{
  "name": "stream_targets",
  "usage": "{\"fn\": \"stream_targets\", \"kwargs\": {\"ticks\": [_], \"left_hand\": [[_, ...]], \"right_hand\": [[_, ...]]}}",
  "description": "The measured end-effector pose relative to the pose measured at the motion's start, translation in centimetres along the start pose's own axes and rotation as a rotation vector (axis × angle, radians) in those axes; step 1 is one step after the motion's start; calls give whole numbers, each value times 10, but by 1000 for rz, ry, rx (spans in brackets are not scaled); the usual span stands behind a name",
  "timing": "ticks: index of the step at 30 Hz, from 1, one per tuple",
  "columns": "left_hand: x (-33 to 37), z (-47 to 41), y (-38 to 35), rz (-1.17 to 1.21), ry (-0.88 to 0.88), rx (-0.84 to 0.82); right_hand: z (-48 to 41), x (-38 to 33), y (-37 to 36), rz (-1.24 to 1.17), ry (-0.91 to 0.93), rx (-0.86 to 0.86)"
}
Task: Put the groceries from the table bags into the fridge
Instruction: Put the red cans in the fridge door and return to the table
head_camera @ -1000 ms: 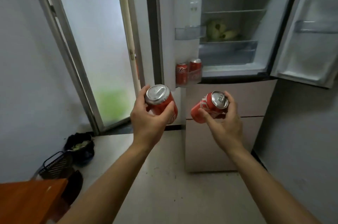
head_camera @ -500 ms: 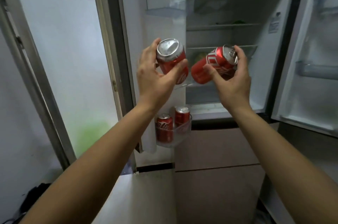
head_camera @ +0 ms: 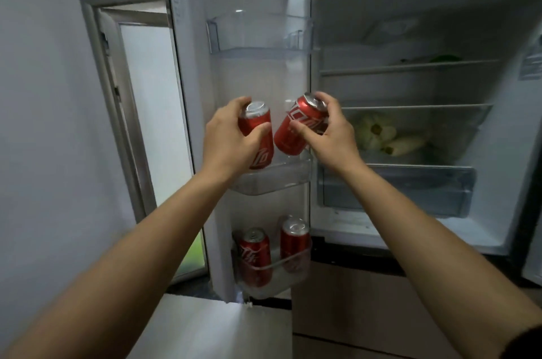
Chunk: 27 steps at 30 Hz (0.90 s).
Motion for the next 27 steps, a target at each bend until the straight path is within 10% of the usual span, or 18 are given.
{"fn": "stream_targets", "kwargs": {"ticks": [19,27], "left_hand": [[-23,19,-22,-269,3,-187],[0,42,37,-311,-145,17]], "right_hand": [[13,13,-49,82,50,-305],[44,-13,-27,91,110,-36]]}}
Point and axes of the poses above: each hand's wrist, its own z-axis away from the middle knuckle, its own y-axis out of the back of the hand, x = y × z, the point moved 7 cm from there along -z, towards the middle knuckle, and after that the axes turned 10 degrees about x, right-handed, at the moved point
